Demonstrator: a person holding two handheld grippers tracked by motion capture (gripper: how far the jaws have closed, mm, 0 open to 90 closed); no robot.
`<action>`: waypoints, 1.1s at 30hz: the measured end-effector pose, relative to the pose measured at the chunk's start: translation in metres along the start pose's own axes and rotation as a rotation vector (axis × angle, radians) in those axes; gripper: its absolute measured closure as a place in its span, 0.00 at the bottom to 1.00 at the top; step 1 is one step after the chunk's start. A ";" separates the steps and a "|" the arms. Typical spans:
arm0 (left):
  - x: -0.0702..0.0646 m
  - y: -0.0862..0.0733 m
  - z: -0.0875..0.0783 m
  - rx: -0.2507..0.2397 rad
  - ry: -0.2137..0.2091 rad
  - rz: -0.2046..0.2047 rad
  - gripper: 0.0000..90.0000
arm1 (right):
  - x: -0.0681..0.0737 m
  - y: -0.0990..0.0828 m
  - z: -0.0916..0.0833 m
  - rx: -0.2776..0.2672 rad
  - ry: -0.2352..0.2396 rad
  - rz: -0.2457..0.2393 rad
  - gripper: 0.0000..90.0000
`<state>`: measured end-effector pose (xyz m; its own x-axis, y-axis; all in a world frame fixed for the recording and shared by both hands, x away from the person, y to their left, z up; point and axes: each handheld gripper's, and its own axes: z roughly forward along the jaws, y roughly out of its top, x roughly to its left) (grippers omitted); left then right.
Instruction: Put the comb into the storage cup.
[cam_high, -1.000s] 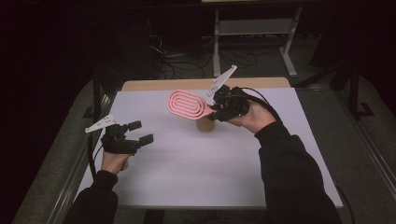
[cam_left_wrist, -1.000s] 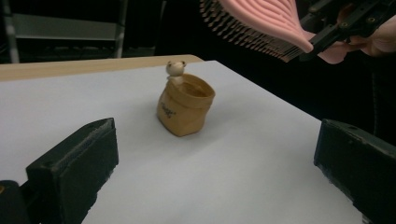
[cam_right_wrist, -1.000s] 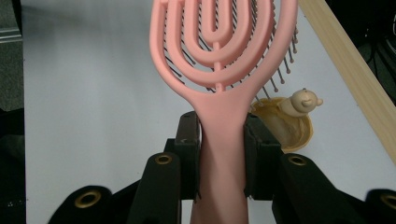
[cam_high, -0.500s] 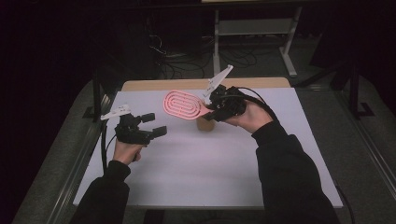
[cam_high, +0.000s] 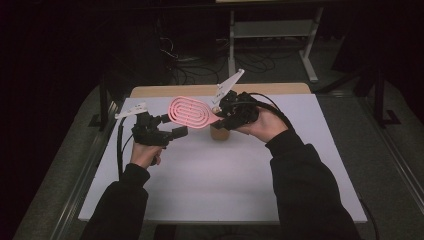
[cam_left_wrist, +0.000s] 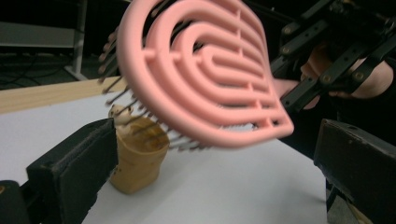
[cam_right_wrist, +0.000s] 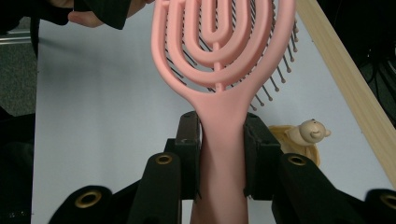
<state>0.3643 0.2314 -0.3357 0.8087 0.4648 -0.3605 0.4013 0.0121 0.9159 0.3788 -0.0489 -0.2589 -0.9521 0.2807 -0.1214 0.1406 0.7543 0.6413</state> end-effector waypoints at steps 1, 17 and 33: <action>-0.001 0.001 0.000 -0.001 -0.002 0.000 0.00 | 0.000 0.000 0.000 0.000 0.000 0.000 0.78; 0.000 0.008 0.005 -0.009 -0.009 -0.009 0.02 | 0.002 0.005 0.005 -0.015 0.004 -0.008 0.78; 0.004 0.012 -0.002 -0.106 -0.029 -0.063 0.27 | 0.001 0.003 0.010 -0.025 0.014 0.000 0.80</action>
<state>0.3714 0.2351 -0.3256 0.7962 0.4344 -0.4211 0.4050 0.1344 0.9044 0.3806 -0.0405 -0.2649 -0.9557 0.2726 -0.1111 0.1341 0.7392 0.6601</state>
